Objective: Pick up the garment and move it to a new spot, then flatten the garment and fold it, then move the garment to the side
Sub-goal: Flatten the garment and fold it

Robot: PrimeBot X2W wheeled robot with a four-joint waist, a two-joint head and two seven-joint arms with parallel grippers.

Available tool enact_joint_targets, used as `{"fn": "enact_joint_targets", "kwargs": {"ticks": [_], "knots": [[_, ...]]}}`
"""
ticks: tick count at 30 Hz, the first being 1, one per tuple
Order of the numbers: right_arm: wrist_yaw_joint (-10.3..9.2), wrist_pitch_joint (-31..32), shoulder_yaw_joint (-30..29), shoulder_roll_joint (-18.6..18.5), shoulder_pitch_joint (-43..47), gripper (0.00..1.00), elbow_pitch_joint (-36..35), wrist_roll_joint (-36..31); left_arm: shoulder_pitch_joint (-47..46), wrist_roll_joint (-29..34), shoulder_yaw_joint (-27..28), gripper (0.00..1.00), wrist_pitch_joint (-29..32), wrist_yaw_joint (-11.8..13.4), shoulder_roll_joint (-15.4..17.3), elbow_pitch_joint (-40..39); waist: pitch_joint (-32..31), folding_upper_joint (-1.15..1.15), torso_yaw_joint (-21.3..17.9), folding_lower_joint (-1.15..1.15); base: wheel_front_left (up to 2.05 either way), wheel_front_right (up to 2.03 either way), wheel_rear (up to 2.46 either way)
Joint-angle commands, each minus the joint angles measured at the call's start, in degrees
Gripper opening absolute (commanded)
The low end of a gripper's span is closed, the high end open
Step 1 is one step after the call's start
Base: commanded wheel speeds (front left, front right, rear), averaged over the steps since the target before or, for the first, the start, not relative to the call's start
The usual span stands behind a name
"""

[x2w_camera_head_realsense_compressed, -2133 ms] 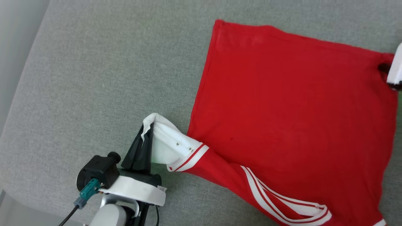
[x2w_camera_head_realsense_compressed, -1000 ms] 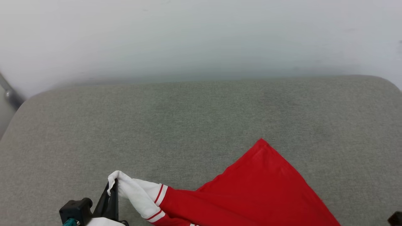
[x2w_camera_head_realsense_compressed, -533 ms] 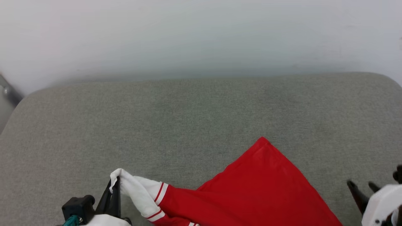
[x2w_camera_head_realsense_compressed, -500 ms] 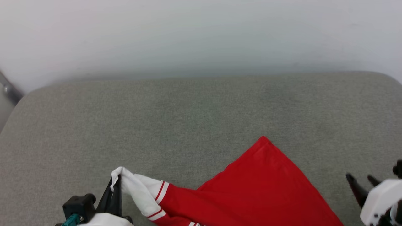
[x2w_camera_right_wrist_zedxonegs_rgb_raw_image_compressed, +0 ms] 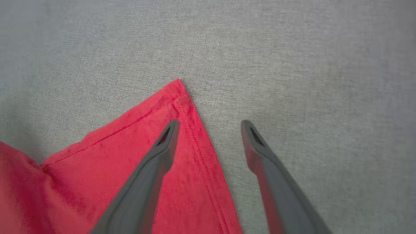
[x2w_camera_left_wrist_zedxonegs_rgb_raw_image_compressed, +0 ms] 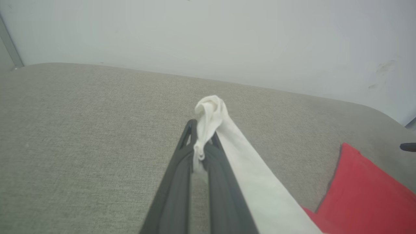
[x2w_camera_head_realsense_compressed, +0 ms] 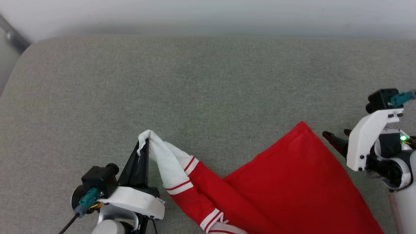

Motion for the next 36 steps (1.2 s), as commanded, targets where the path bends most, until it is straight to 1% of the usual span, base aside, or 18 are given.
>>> {"fn": "enact_joint_targets", "kwargs": {"ticks": [1, 4, 7, 10, 14, 15, 16, 17, 19, 24, 30, 34, 36], "knots": [[-0.02, 0.7, 0.4, -0.2, -1.0, 1.00, 0.1, 0.0, -1.0, 0.4, 0.0, 0.00, -0.4, -0.1, -0.1, 0.0, 2.3, 0.00, 1.8, -0.01, 0.00, 0.00, 0.00], [-0.02, 6.3, 2.2, -0.3, -4.0, 1.00, 0.4, 0.4, -2.8, 0.4, -0.6, 0.00, -1.0, -0.9, -0.6, 0.4, 4.5, 0.00, 2.8, -0.01, 0.00, 0.00, 0.00], [-0.02, 10.1, 4.0, -0.6, -6.2, 1.00, 1.1, 0.3, -4.5, 0.5, -1.1, 0.00, -1.6, -1.4, -0.9, 0.7, 6.6, 0.00, 3.7, -0.01, 0.00, 0.00, 0.00], [-0.02, 12.3, 5.2, -0.6, -7.5, 1.00, 2.9, 0.9, -5.7, 0.7, -1.5, 0.00, -2.1, -1.9, -1.2, 1.2, 8.1, 0.00, 4.3, -0.01, 0.00, 0.00, 0.00], [-0.02, 15.2, 5.7, 0.4, -6.8, 1.00, 7.7, 2.2, -6.6, 0.6, -1.7, 0.00, -2.6, -2.3, -1.4, 2.2, 8.7, 0.00, 4.9, -0.01, 0.00, 0.00, 0.00], [-0.02, 15.5, 5.8, 0.7, -6.7, 0.50, 8.5, 2.6, -6.7, 0.6, -1.7, 0.00, -2.8, -2.4, -1.4, 2.4, 8.7, 0.00, 5.0, -0.01, 0.00, 0.00, 0.00], [-0.02, 15.7, 6.2, 0.6, -6.6, 0.27, 9.1, 2.6, -6.8, 0.5, -1.7, 0.00, -2.9, -2.4, -1.4, 2.7, 8.7, 0.00, 5.1, -0.01, 0.00, 0.00, 0.00], [-0.02, 15.9, 6.7, 0.6, -6.5, 0.00, 9.6, 2.9, -6.8, 0.5, -1.6, 0.00, -2.9, -2.4, -1.4, 2.9, 8.6, 0.00, 5.2, -0.01, 0.00, 0.00, 0.00], [-0.01, 15.8, 7.1, 0.7, -6.2, 0.00, 10.2, 3.7, -6.7, 0.4, -1.7, 0.00, -3.0, -2.5, -1.3, 3.3, 8.2, 0.00, 5.3, -0.01, 0.00, 0.00, 0.00], [-0.02, 14.4, 7.5, -0.6, -6.6, 0.00, 10.1, 5.0, -6.1, 0.1, -1.6, 0.00, -2.9, -2.5, -0.8, 4.1, 6.3, 0.00, 5.2, -0.01, 0.00, 0.00, 0.00], [-0.02, 11.9, 6.9, -2.1, -8.1, 0.00, 9.3, 6.0, -7.3, -0.2, -1.2, 0.00, -1.2, -2.7, 1.1, 4.5, 2.5, 0.00, 4.4, -0.01, 0.00, 0.00, 0.00], [-0.02, 6.3, 7.1, -3.1, -9.8, 0.00, 7.0, 5.4, -10.1, -0.3, -0.3, 0.00, 1.3, -3.4, 3.6, 3.7, -2.4, 0.00, 3.2, -0.01, 0.00, 0.00, 0.00], [-0.02, 3.7, 7.1, -3.4, -10.6, 0.00, 6.3, 5.1, -11.8, -0.9, 0.1, 0.00, 2.4, -3.9, 4.2, 3.8, -4.2, 0.00, 2.4, -0.01, 0.00, 0.00, 0.00]]}}
